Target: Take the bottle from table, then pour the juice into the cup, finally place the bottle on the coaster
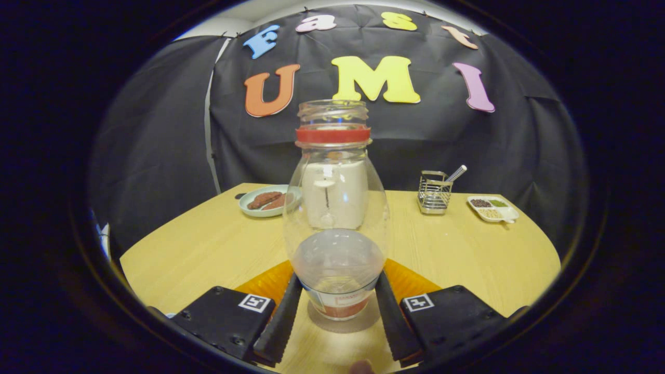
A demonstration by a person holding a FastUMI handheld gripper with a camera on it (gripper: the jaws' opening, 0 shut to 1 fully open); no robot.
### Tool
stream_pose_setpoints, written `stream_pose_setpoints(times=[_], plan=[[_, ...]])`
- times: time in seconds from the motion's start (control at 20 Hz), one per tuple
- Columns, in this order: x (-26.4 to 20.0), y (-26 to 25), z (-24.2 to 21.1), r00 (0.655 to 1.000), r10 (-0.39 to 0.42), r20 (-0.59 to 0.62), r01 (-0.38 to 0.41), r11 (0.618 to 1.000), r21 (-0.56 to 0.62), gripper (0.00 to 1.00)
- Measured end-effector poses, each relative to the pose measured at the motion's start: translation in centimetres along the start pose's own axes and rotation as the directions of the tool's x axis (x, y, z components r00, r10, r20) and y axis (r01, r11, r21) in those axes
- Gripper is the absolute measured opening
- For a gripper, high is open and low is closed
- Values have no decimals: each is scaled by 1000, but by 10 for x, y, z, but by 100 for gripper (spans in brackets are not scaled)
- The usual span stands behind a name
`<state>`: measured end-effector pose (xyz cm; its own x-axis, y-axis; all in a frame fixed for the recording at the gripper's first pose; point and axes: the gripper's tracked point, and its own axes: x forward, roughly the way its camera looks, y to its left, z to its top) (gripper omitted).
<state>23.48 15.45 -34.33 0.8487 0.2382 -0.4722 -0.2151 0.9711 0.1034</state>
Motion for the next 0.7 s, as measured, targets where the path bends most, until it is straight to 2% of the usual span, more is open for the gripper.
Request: stream_pose_setpoints(times=[0.3, 0.7], plan=[[3, -5, -4, 1000, -17, -10, 17, 1000, 0, 82], [1, -13, -8, 998, -66, -22, 66, 998, 12, 94]])
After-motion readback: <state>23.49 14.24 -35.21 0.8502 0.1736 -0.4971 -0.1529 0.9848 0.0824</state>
